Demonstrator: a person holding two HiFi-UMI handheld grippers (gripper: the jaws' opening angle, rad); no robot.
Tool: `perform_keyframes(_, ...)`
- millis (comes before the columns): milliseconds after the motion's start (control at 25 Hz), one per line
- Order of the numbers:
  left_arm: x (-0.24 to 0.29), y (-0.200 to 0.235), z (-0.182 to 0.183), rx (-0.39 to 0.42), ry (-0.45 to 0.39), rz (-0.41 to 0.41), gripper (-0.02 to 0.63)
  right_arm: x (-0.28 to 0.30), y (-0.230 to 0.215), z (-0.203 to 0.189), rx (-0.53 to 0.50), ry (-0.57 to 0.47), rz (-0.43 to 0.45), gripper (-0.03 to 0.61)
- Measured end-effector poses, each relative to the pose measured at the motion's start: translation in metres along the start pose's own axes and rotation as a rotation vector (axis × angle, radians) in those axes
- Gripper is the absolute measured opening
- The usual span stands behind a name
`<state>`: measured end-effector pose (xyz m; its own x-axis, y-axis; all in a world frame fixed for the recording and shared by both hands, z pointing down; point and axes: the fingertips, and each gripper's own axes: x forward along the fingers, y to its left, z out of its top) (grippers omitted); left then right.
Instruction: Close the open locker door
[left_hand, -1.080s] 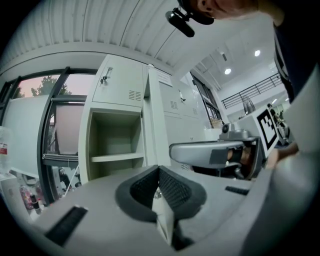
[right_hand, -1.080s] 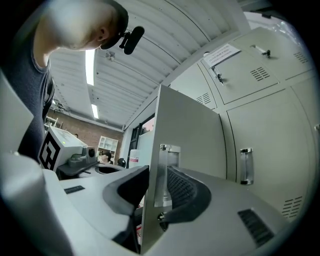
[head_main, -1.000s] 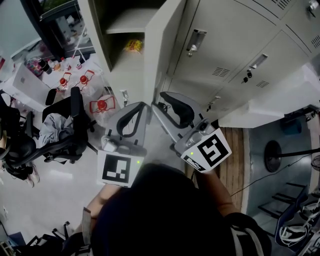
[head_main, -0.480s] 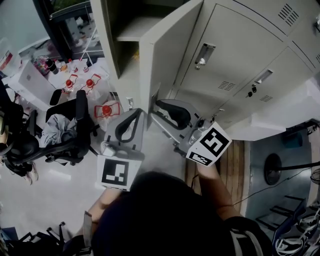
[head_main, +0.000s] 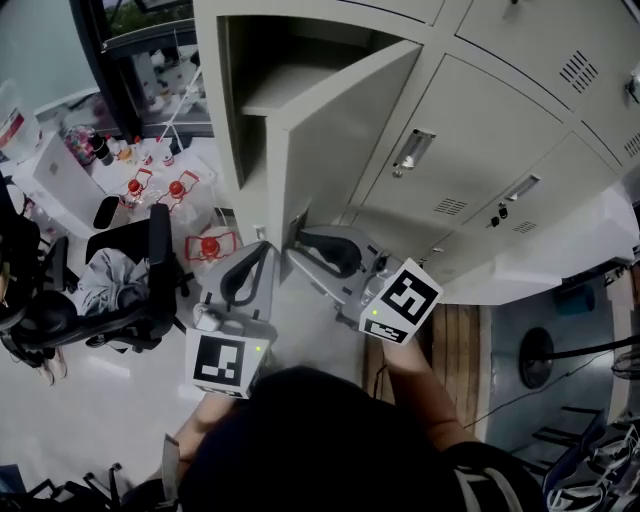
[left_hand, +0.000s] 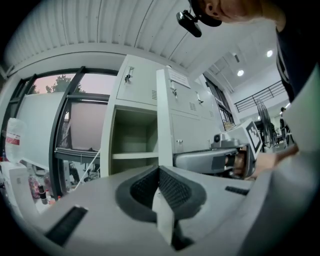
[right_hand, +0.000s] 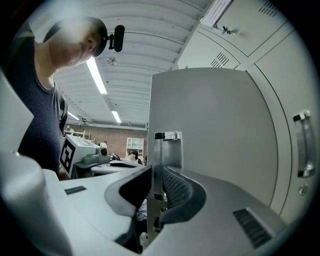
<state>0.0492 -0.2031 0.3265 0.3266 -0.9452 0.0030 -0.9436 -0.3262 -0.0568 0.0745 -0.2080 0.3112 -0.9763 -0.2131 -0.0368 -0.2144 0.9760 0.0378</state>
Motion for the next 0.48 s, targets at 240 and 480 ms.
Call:
perform_keyframes(240, 0.004, 0.019, -0.001, -0.016, -0.013, -0.024, 0.002, 0.017, -0.007, 0.0, -0.005, 0.016, -0.026, 0.06)
perform_keyframes(480, 0.012, 0.041, -0.003, -0.021, -0.013, -0.06, 0.002, 0.036, -0.015, -0.001, -0.004, 0.016, -0.059, 0.055)
